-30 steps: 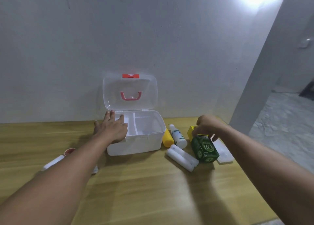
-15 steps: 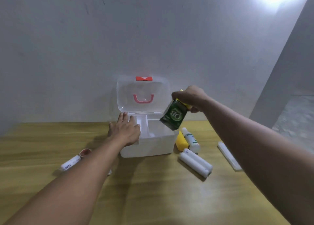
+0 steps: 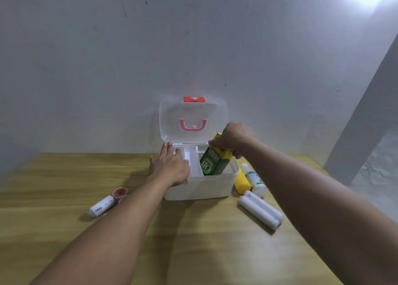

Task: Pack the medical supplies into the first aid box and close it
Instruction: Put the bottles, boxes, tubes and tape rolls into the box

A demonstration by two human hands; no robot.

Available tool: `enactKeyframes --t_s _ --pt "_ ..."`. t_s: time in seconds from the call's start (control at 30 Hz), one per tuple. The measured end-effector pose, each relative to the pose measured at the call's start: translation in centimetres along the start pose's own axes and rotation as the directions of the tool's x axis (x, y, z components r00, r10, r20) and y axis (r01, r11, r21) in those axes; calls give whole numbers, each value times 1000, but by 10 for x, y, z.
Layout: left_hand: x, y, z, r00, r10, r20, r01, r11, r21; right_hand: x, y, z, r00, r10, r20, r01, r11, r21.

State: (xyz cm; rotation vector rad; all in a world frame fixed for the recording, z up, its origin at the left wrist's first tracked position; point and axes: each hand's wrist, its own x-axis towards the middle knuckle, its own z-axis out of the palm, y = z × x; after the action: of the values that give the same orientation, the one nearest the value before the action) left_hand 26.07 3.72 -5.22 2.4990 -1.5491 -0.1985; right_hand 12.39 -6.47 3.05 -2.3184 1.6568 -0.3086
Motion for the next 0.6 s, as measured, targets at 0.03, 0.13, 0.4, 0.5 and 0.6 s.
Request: enactKeyframes --t_s 0.03,0.13,0.4,0.5,0.6 --pt "0 0 0 1000 0 0 0 1000 -3 0 -2 5 1000 -10 -8 10 1000 -21" --pt "0 -1 0 1000 3 -1 -3 1000 -3 -3 -4 23 999 -35 -18 34 999 -40" --pt "0 -1 -1 1000 0 4 0 1000 -1 -9 1 45 982 -119 146 138 983 -124" --pt "1 -1 0 1000 0 4 0 1000 1 -9 3 42 968 -144 207 181 968 -172" --pt "1 -2 1 1000 2 5 -2 1000 -1 -4 4 36 942 -117 315 193 956 -221"
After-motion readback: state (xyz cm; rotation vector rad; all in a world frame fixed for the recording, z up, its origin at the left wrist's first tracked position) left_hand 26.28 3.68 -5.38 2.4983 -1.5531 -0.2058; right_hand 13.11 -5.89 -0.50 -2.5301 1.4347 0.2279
